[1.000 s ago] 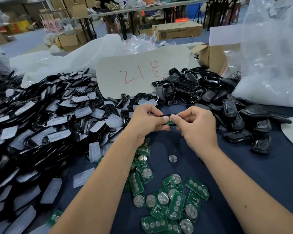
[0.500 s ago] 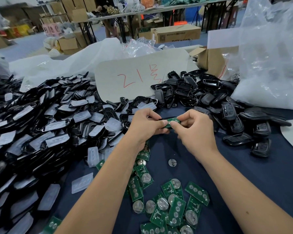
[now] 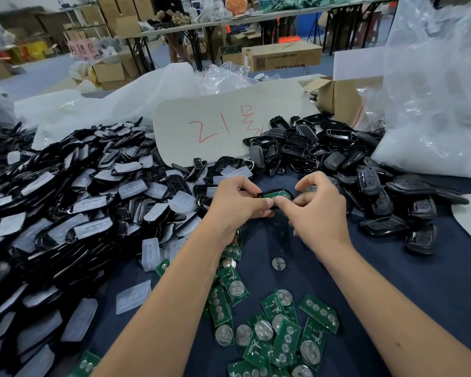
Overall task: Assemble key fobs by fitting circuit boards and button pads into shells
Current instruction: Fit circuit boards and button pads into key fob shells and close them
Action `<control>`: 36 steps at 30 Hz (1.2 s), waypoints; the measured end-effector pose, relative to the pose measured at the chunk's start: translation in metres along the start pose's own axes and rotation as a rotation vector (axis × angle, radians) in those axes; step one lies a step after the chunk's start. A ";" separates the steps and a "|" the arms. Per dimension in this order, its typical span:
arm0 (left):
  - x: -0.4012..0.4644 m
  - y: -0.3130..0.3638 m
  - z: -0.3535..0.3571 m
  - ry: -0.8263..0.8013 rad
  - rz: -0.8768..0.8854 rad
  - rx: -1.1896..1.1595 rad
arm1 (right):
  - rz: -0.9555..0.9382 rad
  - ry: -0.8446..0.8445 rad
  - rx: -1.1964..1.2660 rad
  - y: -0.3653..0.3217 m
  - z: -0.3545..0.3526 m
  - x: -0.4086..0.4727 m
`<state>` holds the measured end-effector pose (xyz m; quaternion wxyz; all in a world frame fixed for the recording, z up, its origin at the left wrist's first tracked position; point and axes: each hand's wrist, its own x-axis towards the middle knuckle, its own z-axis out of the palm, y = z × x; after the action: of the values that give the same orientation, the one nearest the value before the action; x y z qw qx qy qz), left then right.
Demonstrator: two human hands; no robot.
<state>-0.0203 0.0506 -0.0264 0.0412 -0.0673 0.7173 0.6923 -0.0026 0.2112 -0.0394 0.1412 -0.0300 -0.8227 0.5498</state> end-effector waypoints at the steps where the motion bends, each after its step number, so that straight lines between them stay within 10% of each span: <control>1: 0.000 0.000 -0.001 0.004 -0.004 -0.008 | 0.001 0.005 -0.003 0.000 0.000 0.000; 20: -0.009 0.051 -0.052 0.071 0.096 0.139 | -0.097 -0.213 0.297 -0.033 0.034 0.006; 27: -0.005 0.061 -0.163 0.717 0.179 0.264 | -0.590 -0.405 -0.193 -0.089 0.105 0.002; 36: -0.014 0.046 -0.208 1.075 0.199 0.111 | -0.974 -0.654 -0.683 -0.134 0.189 0.018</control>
<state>-0.0062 -0.1550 0.0292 -0.3932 -0.3413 0.6755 0.5221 -0.0557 -0.0078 0.0195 0.0992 0.4689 -0.8703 0.1135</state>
